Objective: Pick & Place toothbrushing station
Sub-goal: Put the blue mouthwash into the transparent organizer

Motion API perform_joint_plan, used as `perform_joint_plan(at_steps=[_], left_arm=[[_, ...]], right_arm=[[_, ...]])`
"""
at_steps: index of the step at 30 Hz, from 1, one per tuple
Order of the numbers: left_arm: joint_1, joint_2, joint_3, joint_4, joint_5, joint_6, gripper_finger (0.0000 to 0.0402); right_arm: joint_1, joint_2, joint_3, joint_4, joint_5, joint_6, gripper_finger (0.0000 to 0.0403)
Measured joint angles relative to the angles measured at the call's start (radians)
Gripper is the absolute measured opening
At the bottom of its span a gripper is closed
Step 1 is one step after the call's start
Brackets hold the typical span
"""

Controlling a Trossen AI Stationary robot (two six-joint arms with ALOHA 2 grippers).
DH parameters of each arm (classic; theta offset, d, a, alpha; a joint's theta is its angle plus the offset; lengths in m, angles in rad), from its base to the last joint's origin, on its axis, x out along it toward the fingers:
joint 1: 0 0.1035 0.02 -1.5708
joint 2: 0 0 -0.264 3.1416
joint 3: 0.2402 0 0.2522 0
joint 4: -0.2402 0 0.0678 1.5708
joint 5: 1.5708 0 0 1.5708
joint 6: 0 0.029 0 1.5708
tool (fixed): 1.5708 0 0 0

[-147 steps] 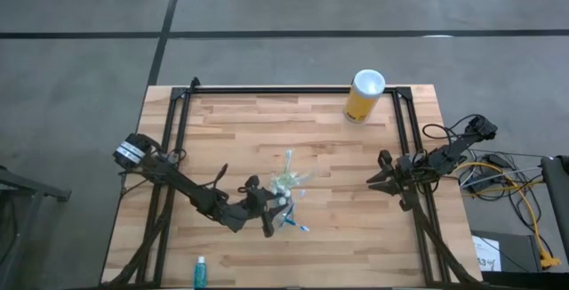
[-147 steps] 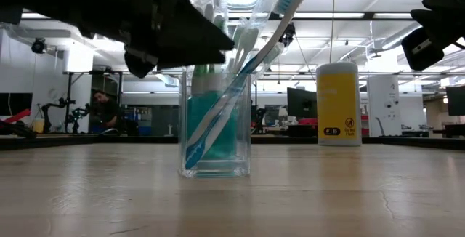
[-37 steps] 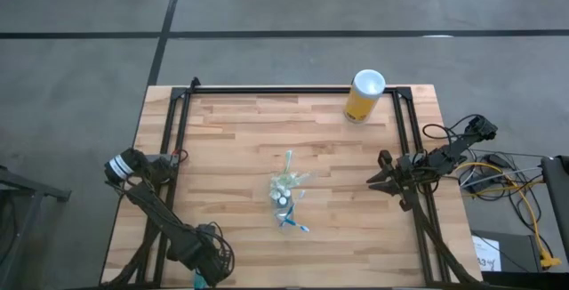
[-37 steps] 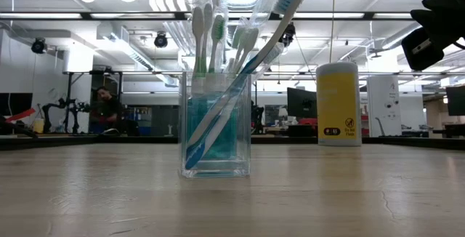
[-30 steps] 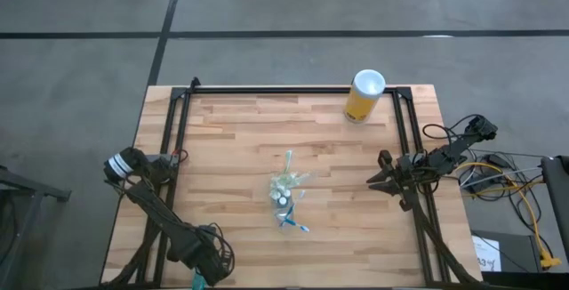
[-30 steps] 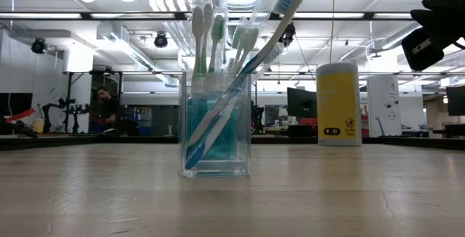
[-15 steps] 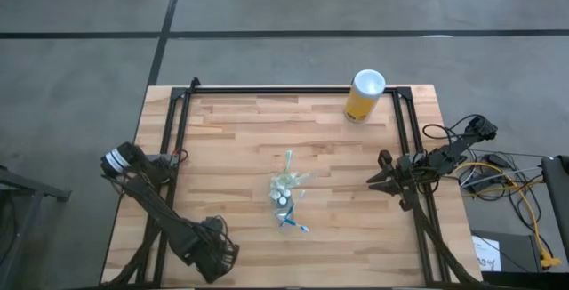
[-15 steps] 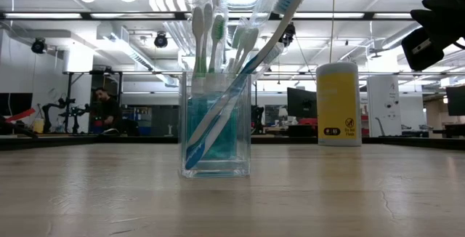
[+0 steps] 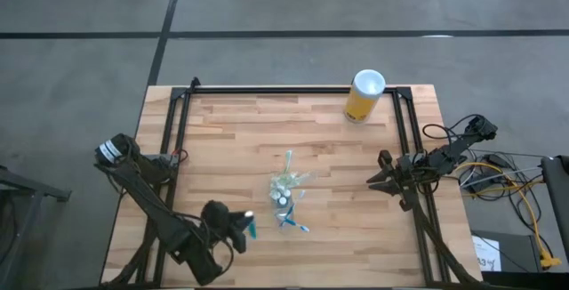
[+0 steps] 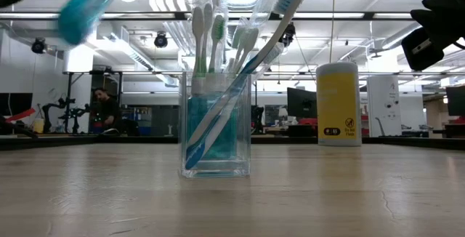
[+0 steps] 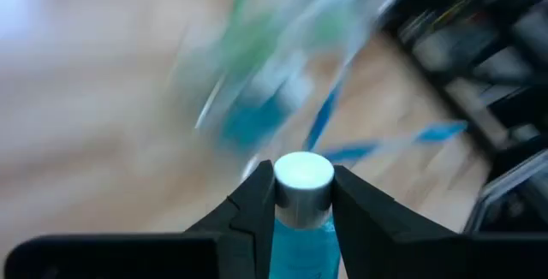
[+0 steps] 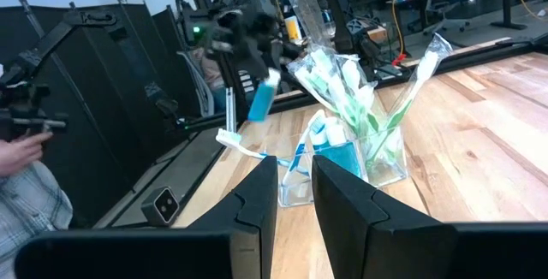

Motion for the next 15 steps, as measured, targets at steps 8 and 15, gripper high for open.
perform_joint_plan(at_steps=[8,15], left_arm=[[0.015,0.003,-0.006,0.304,-0.497,0.568,0.0099],[0.108,0.004,-0.042,0.443,-0.472,0.695,0.0099]], right_arm=[[0.0,0.0,0.0,0.0,0.0,0.0,0.0075],[0.0,0.0,0.0,0.0,0.0,0.0,0.0075]])
